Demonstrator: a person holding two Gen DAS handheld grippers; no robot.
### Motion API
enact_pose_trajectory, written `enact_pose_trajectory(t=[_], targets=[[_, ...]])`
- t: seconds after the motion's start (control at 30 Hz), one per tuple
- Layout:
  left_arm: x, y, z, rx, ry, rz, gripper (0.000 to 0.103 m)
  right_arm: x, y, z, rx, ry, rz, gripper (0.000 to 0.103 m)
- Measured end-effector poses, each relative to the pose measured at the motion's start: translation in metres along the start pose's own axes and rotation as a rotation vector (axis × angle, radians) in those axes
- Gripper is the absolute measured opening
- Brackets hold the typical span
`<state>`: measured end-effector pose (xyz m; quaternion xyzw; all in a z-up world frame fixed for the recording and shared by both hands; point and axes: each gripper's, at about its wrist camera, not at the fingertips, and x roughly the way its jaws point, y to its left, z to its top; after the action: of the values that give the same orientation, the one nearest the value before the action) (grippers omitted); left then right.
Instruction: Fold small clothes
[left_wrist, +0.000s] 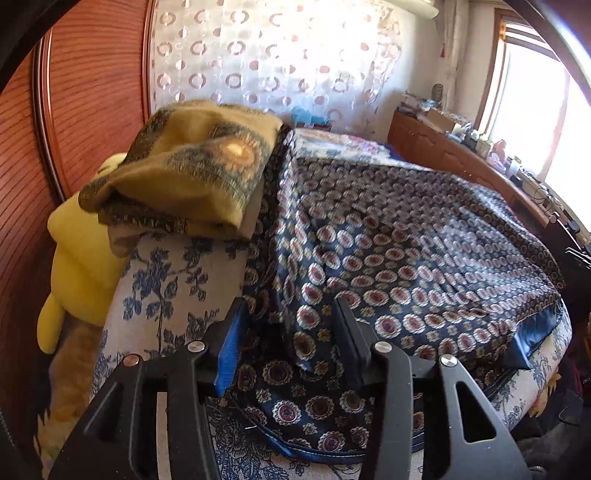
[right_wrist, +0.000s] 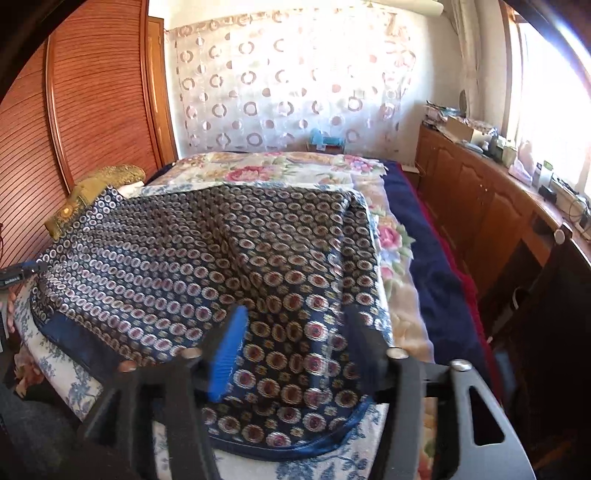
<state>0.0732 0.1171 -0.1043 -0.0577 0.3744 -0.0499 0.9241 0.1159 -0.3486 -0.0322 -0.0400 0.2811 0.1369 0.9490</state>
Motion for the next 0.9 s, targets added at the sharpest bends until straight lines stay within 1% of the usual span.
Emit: enact_pose_trajectory(t=[0.03,0.1,0.2,0.43,0.57,0.7,0.77,0.8,0.83,0.9], targets=[[0.002,0.001,-0.001,-0.008,0.011,0.002,0.048,0.001,0.003,-0.001,-0.003,-0.005,0.009,0.069],[0.006,0.005,-0.003,-0.027,0.034,0.004,0.048,0.005,0.013,-0.002,-0.014,-0.007,0.037,0.070],[0.009,0.007,-0.005,-0.038,0.049,0.016,0.048,0.017,0.031,-0.006,-0.046,0.009,0.056,0.070],[0.009,0.010,-0.010,-0.026,0.039,0.019,0.048,0.049,0.061,-0.015,-0.083,0.062,0.096,0.070],[0.009,0.007,-0.011,-0.017,0.034,0.029,0.048,0.073,0.066,-0.015,-0.114,0.091,0.088,0.070],[0.008,0.005,-0.012,-0.016,0.023,0.038,0.048,0.086,0.071,-0.022,-0.129,0.139,0.094,0.070],[0.008,0.004,-0.012,-0.014,0.020,0.042,0.048,0.090,0.078,-0.023,-0.150,0.143,0.077,0.070],[0.008,0.004,-0.012,-0.013,0.019,0.044,0.048,0.093,0.079,-0.026,-0.150,0.144,0.079,0.075],[0.008,0.004,-0.012,-0.012,0.019,0.045,0.048,0.094,0.079,-0.027,-0.142,0.146,0.088,0.082],[0.008,0.004,-0.012,-0.013,0.019,0.045,0.048,0.098,0.079,-0.029,-0.135,0.145,0.090,0.089]])
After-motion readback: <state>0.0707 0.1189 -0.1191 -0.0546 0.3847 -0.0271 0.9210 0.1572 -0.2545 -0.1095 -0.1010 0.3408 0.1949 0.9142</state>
